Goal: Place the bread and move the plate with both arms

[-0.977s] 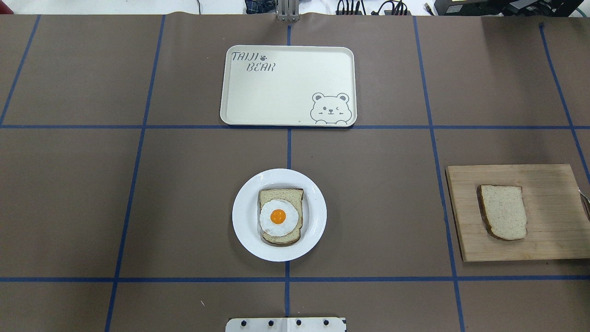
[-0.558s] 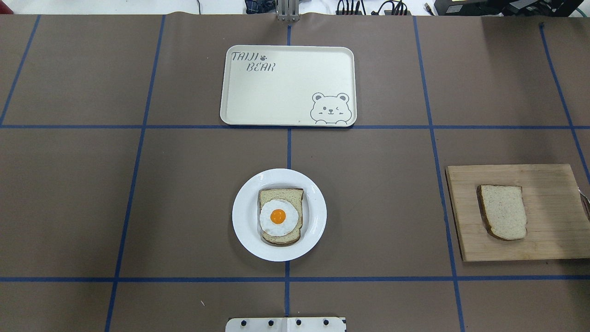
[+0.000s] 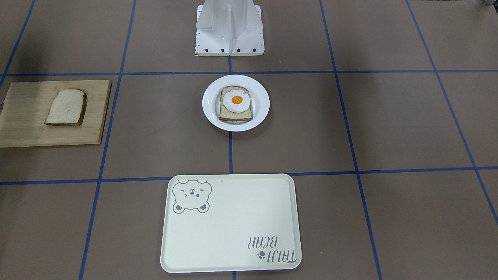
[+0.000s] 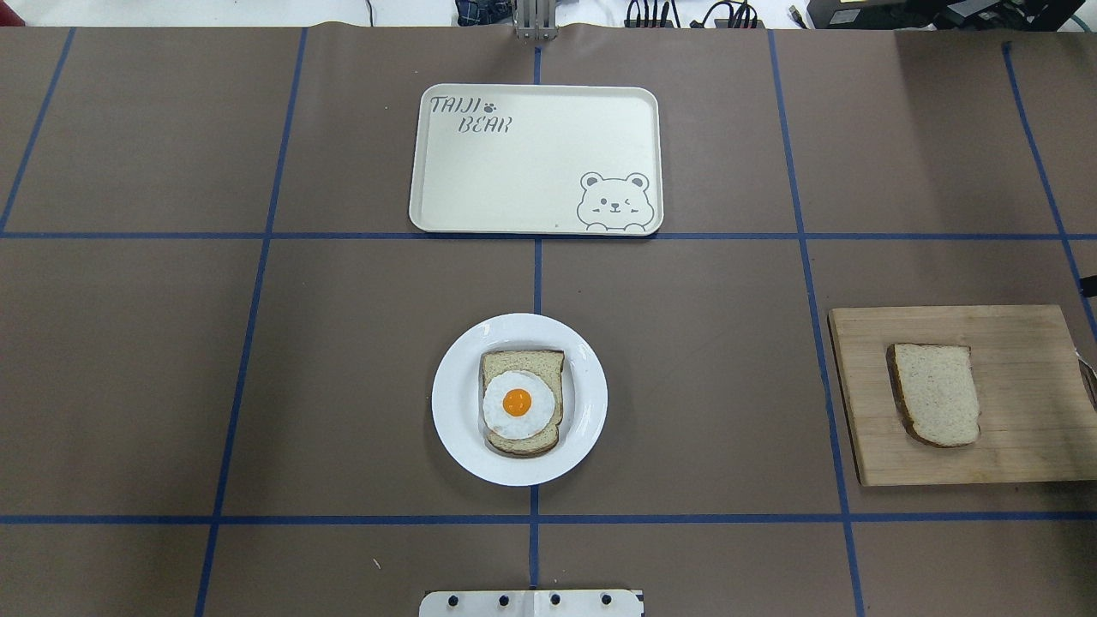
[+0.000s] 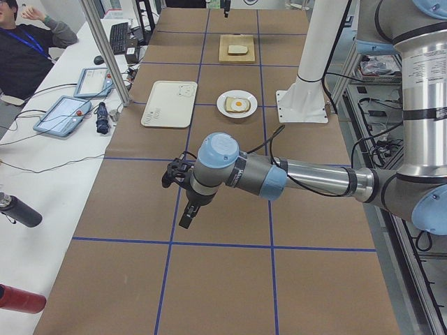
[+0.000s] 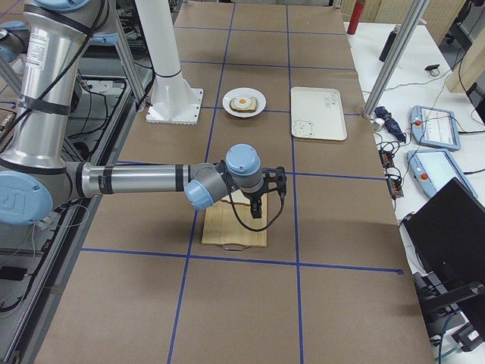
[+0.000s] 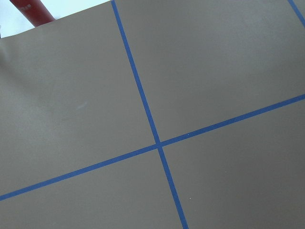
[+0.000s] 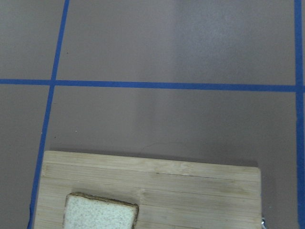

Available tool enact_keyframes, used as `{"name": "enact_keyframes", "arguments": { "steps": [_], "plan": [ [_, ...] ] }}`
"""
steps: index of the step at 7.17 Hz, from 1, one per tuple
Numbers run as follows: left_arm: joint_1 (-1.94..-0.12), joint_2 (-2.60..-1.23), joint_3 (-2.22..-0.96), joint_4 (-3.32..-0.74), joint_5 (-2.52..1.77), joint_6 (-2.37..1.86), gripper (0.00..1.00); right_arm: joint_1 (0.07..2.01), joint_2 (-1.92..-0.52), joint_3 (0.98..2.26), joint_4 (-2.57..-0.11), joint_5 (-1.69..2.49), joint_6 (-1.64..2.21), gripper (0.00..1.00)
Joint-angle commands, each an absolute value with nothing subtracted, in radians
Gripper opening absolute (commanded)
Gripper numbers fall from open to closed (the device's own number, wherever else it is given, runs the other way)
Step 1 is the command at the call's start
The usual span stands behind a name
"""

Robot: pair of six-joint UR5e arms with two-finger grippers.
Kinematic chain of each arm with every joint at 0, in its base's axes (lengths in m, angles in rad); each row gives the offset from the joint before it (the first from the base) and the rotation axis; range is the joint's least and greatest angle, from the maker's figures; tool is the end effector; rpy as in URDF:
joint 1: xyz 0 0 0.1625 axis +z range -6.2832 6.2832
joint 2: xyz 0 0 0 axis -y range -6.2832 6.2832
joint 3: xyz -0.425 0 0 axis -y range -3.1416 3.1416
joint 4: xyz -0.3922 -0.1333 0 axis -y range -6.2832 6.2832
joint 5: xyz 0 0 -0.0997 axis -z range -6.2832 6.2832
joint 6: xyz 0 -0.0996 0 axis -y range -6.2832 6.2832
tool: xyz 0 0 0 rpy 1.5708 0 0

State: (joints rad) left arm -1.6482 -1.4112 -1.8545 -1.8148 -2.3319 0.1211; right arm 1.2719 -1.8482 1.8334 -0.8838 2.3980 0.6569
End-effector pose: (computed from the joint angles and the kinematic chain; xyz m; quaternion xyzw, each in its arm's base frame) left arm -0.0985 -0.4343 0.5650 0.2053 0.3465 0.0879 0.9111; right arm -0.0592 -0.3959 0.5677 0.0937 -0.4758 0.0235 0.8742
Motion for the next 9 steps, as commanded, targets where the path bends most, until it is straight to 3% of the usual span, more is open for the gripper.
{"name": "enact_keyframes", "arguments": {
  "steps": [1, 3, 6, 7, 9],
  "plan": [
    [-1.649, -1.399, -1.856, -1.833, -2.333, 0.121, 0.99, 1.04, -1.907, 1.825, -0.637, 2.212, 1.005, 0.96],
    [-1.649, -1.381, -1.871, -1.835, -2.333, 0.121, 0.99, 0.886, -1.91, 1.749, -0.472, 2.059, 1.18, 0.88],
    [-1.649, -1.355, -1.884, -1.864, -2.332, 0.12, 0.99, 0.804, -1.891, 1.732, -0.451, 1.965, 1.241, 0.61],
    [-1.649, -1.355, -1.881, -1.864, -2.332, 0.12, 0.99, 0.801, -1.878, 1.721, -0.451, 1.964, 1.241, 0.56],
    [-1.649, -1.355, -1.881, -1.864, -2.332, 0.12, 0.99, 0.798, -1.855, 1.684, -0.449, 1.962, 1.229, 0.56]
  ]
}}
